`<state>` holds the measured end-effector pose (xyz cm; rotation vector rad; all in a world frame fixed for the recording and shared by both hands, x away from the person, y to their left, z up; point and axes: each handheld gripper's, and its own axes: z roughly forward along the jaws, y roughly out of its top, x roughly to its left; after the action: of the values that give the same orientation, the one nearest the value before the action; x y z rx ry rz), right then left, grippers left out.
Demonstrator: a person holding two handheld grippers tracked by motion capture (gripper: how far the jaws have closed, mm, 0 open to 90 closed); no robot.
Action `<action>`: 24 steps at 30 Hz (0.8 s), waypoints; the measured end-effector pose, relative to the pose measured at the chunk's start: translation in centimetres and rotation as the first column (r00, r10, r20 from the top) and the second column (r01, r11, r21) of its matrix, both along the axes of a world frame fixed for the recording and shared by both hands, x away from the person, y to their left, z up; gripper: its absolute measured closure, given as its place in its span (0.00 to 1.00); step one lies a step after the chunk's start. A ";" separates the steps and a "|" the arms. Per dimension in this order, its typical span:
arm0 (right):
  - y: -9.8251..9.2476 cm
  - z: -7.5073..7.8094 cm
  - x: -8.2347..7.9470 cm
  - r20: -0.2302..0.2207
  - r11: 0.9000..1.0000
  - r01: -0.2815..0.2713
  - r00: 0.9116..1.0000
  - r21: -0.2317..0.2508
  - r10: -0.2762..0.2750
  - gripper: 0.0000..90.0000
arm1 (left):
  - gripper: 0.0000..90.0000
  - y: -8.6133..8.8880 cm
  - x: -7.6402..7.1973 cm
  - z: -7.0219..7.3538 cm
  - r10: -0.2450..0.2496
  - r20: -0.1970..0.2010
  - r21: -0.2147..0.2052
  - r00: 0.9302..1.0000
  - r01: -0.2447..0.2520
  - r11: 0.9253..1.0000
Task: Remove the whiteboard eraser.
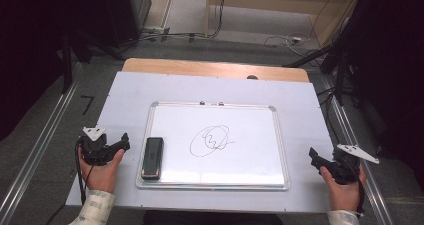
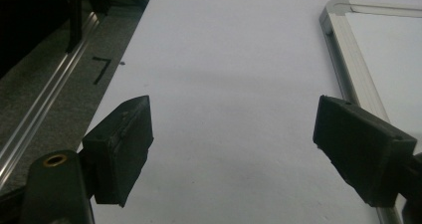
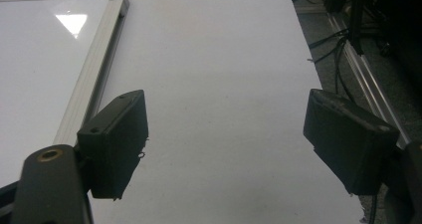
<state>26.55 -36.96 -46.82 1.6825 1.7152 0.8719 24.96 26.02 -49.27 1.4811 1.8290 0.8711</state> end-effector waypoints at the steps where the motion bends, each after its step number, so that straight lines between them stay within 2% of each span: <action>1: 0.0 0.0 0.0 0.003 1.000 0.003 1.000 -0.007 -0.003 0.19 | 0.18 0.0 0.0 0.0 -0.001 0.000 0.000 1.000 0.001 1.000; 6: -0.1 0.0 0.0 0.005 1.000 0.010 1.000 -0.008 -0.010 0.18 | 0.18 0.1 -0.1 -0.1 0.005 0.004 0.008 1.000 -0.005 1.000; 13: 0.0 -0.1 0.1 0.007 1.000 0.012 1.000 -0.018 -0.011 0.18 | 0.18 -0.2 -0.3 0.1 -0.013 0.004 0.005 1.000 0.013 1.000; 24: -0.1 -0.1 0.1 0.005 1.000 0.018 1.000 -0.020 -0.018 0.18 | 0.18 -1.7 -0.5 0.5 -0.057 0.022 -0.030 0.998 0.058 0.998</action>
<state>26.63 -37.06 -46.96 1.6789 1.6975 0.8469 24.48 24.30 -48.79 1.4927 1.7678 0.8241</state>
